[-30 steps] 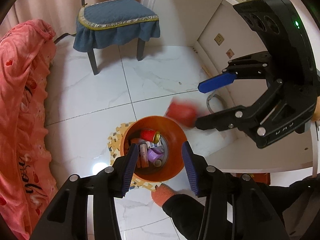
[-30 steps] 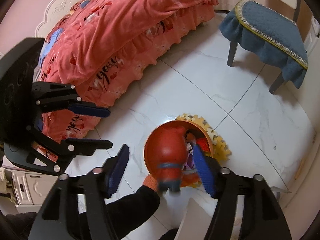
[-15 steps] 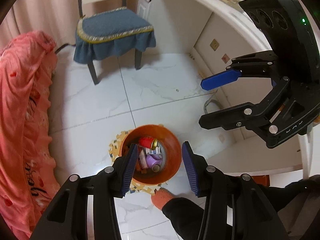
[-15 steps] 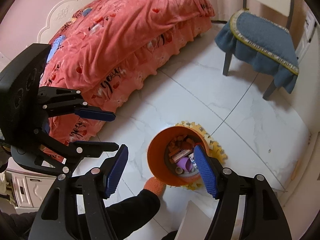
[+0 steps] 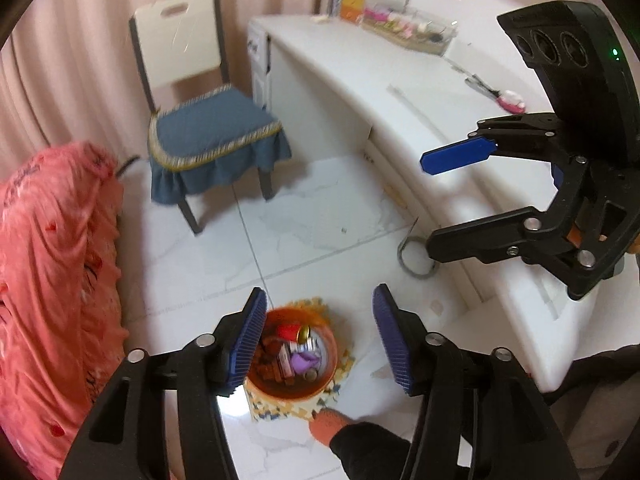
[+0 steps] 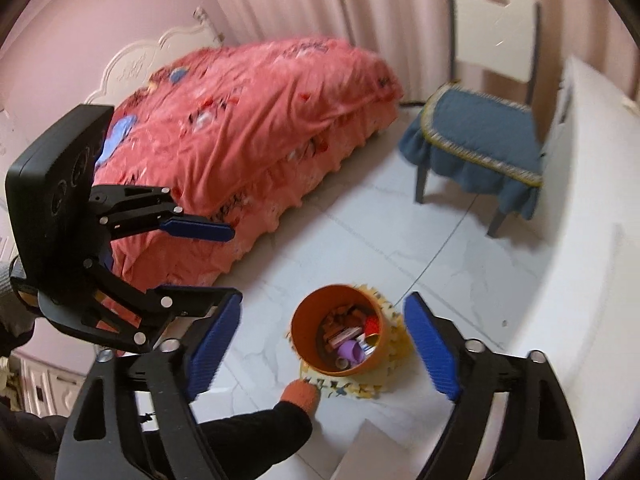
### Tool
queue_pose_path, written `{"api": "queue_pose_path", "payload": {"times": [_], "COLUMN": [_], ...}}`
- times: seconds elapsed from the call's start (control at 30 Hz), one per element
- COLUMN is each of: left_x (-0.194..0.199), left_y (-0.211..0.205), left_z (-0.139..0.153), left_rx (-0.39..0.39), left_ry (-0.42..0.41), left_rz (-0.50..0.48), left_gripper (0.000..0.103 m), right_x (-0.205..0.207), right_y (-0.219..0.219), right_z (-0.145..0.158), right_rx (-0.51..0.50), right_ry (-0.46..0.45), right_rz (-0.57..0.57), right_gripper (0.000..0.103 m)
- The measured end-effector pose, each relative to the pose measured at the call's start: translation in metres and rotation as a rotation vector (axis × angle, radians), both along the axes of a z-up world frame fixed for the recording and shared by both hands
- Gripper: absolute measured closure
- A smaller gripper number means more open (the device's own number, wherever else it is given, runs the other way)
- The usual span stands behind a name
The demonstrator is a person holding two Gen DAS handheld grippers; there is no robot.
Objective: Collect trash
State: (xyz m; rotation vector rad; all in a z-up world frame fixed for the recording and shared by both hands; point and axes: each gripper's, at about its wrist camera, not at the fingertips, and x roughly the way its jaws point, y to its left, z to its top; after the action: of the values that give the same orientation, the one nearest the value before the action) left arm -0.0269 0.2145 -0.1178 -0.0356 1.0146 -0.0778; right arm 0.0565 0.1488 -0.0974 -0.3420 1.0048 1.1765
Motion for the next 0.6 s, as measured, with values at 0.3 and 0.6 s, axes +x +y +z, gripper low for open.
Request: {"api": "queue_pose_path", "payload": {"times": [0.3,0.6], "left_x": [0.012,0.027], "left_y": [-0.052,-0.099], "left_z": [0.068,0.110], "left_rx": [0.055,0.089], "left_ry": [-0.161,-0.262], "left_rz": [0.054,0.066], "left_gripper": [0.011,0.008], "right_x": [0.002,0.008], "right_y": [-0.107,-0.208], "right_z": [0.077,0.114], "right_rx": [0.100,0.168], "right_ry": [-0.102,-0.152], "right_rz": [-0.220,-0.459], "right_gripper": [0.005,0.005]}}
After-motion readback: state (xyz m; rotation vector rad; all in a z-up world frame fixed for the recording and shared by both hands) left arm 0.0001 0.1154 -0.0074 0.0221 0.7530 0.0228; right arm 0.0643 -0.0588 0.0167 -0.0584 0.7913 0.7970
